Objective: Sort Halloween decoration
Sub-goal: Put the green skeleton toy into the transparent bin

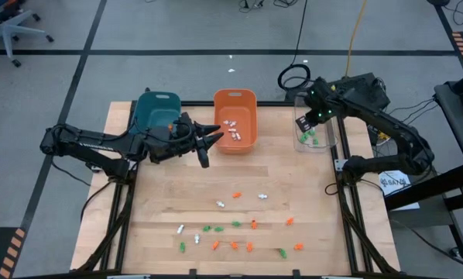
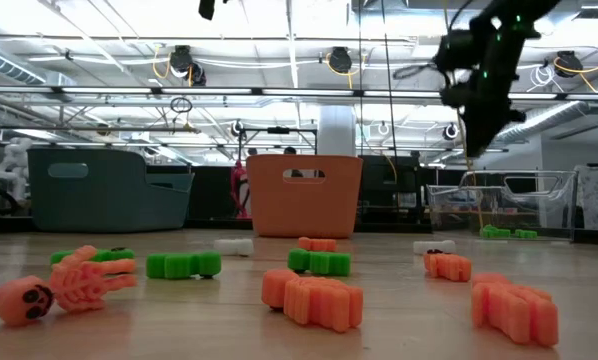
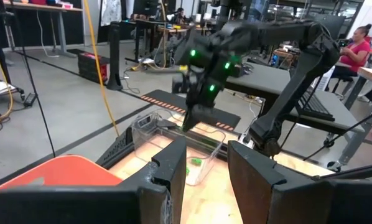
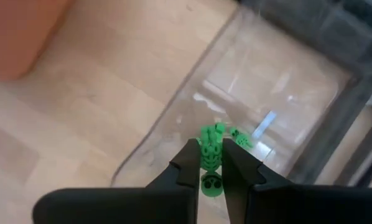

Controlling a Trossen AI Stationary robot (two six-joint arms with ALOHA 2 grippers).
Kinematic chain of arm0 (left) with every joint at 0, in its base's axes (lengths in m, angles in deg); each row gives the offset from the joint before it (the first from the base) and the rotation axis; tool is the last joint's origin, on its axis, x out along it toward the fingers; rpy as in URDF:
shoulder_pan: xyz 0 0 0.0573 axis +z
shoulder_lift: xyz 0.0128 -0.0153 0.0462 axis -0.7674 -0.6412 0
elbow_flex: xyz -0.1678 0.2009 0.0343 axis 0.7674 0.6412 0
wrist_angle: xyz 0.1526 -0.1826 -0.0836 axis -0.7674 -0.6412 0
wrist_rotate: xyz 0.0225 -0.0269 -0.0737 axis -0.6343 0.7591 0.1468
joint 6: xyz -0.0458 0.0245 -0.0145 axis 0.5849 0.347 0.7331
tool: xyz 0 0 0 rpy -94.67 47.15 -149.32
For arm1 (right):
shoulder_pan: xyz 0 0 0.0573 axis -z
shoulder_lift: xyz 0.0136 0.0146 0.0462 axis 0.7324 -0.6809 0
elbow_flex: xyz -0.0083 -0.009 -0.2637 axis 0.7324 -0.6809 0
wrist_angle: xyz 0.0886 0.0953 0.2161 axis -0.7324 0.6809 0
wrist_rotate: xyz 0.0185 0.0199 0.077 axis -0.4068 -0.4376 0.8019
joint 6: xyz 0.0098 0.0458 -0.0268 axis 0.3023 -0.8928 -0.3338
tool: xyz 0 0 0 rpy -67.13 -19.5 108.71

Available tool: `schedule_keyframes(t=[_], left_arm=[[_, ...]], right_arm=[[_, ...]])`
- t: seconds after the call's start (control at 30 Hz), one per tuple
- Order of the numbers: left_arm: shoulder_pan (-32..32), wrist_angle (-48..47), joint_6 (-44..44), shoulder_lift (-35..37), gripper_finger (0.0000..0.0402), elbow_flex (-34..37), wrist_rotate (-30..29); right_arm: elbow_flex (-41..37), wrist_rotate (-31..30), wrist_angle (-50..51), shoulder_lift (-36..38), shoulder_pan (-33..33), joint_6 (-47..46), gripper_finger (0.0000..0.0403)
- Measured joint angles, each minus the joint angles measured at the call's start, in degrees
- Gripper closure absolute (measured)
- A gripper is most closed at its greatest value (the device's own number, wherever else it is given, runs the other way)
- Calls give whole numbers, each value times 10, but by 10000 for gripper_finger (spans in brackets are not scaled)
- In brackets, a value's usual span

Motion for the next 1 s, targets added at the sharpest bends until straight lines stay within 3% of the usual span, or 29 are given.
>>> schedule_keyframes(t=[0.2,0.5,1.0], left_arm=[[0,0,9,0,285,0,0],[0,-19,13,0,285,0,5],[0,-59,39,0,285,0,7]], right_arm=[[-87,0,-59,0,22,-26,377],[-150,-1,-125,0,25,-25,376],[-172,-2,-141,-68,25,-61,375]])
